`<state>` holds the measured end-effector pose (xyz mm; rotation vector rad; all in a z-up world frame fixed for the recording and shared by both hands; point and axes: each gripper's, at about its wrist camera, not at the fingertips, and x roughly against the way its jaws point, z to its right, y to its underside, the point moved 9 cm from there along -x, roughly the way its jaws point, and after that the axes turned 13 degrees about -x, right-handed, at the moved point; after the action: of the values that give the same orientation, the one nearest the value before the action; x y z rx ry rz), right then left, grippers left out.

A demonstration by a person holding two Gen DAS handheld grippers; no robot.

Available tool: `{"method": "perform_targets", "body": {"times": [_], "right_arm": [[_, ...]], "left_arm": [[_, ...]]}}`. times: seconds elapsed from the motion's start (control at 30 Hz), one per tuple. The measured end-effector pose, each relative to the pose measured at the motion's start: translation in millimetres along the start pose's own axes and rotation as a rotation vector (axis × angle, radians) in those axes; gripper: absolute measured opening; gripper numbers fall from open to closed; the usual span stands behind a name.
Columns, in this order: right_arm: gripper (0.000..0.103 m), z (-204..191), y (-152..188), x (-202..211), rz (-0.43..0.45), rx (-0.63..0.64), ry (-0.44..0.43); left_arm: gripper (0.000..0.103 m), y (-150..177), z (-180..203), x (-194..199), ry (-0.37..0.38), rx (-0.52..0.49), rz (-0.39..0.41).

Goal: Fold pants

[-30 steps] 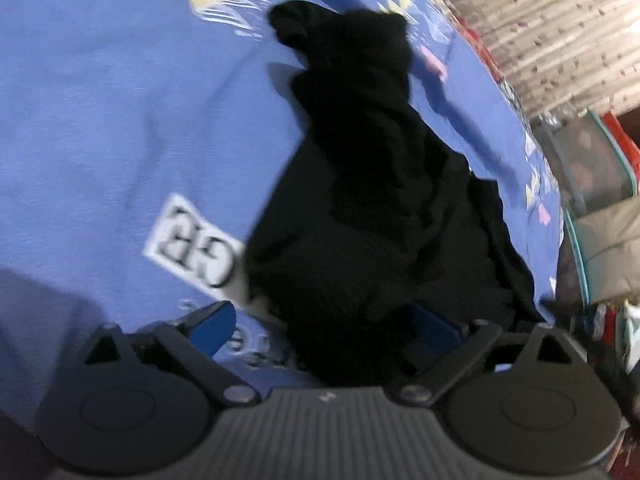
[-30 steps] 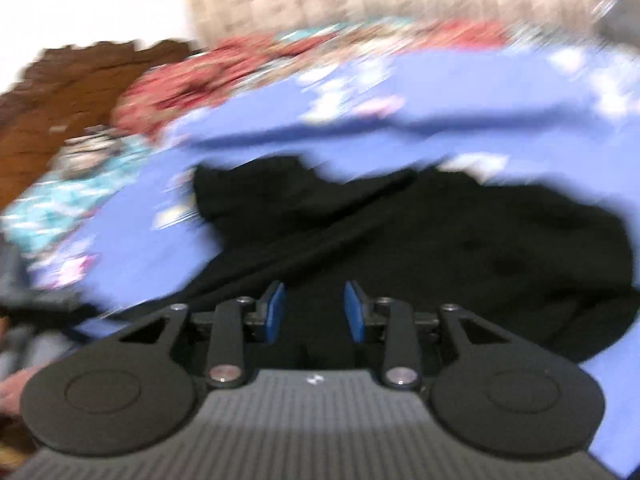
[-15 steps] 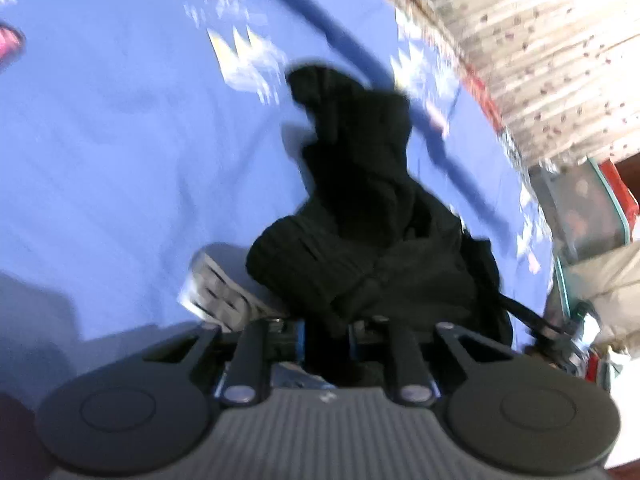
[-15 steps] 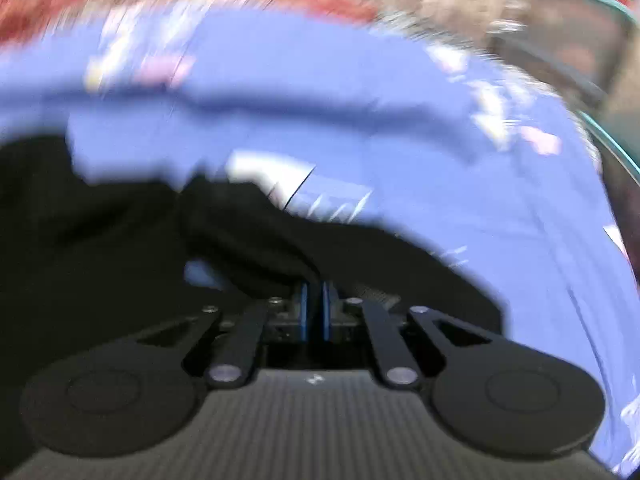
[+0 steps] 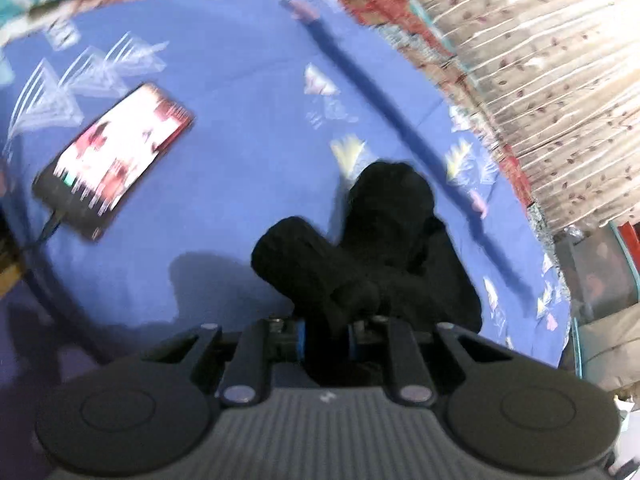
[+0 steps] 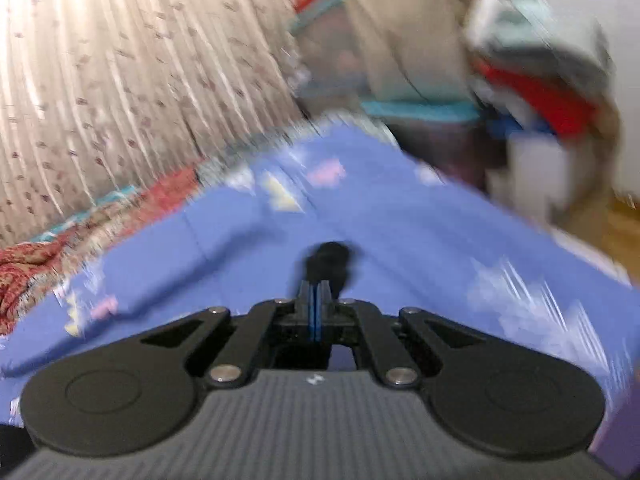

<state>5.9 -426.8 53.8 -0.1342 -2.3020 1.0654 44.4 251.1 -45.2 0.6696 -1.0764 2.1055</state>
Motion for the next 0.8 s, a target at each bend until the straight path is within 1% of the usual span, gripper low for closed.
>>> {"method": "perform_targets", "body": {"times": [0.07,0.1,0.13,0.17,0.2,0.23,0.27,0.3,0.33,0.37,0.43,0.47,0.5,0.53,0.57,0.6,0.67,0.73,0.77,0.8], "right_arm": [[0.004,39,35,5,-0.051,-0.022,0.086],[0.004,61,55,7,-0.098,-0.039,0.138],[0.004,72,69,5,-0.142,-0.063,0.169],[0.008,90,85,7,-0.184,-0.105,0.195],[0.009,103,94,10,-0.199,-0.130,0.228],[0.010,113,97,14,-0.193,-0.139,0.254],[0.013,120,96,18,-0.176,-0.148,0.271],[0.016,123,91,20,-0.160,-0.162,0.275],[0.022,123,82,22,-0.141,-0.179,0.270],[0.029,121,71,24,-0.109,-0.200,0.256],[0.037,110,52,20,-0.052,-0.207,0.228],[0.037,105,46,15,-0.039,-0.190,0.220],[0.037,90,39,9,-0.038,-0.153,0.200],[0.039,81,38,3,-0.047,-0.114,0.174],[0.047,60,39,-8,-0.080,-0.051,0.139],[0.051,40,44,-19,-0.125,0.014,0.109],[0.053,4,61,-46,-0.213,0.153,0.075],[0.053,-17,83,-75,-0.290,0.230,0.090],[0.053,-23,92,-91,-0.323,0.234,0.114],[0.053,-25,100,-106,-0.356,0.212,0.134]], "left_arm": [[0.018,15,-5,-11,-0.058,-0.051,-0.050],[0.018,15,-1,-19,-0.077,-0.066,-0.073],[0.020,21,0,-24,-0.089,-0.081,-0.097],[0.023,25,-1,-27,-0.102,-0.092,-0.112],[0.023,27,-2,-28,-0.117,-0.098,-0.116],[0.027,28,-3,-27,-0.128,-0.097,-0.115],[0.033,27,-4,-26,-0.131,-0.094,-0.109],[0.035,25,-6,-24,-0.134,-0.088,-0.100],[0.042,22,-6,-23,-0.136,-0.081,-0.096],[0.049,20,-7,-22,-0.137,-0.070,-0.089],[0.050,19,-10,-18,-0.136,-0.057,-0.078],[0.050,20,-9,-19,-0.138,-0.055,-0.080],[0.050,22,-8,-20,-0.141,-0.057,-0.083],[0.050,24,-7,-22,-0.145,-0.060,-0.086],[0.050,25,-6,-23,-0.148,-0.064,-0.090],[0.050,26,-6,-25,-0.151,-0.064,-0.092],[0.050,29,-6,-27,-0.157,-0.055,-0.095],[0.050,31,-6,-28,-0.161,-0.043,-0.100],[0.049,32,-6,-29,-0.163,-0.040,-0.102],[0.049,33,-6,-29,-0.166,-0.040,-0.105]]}}
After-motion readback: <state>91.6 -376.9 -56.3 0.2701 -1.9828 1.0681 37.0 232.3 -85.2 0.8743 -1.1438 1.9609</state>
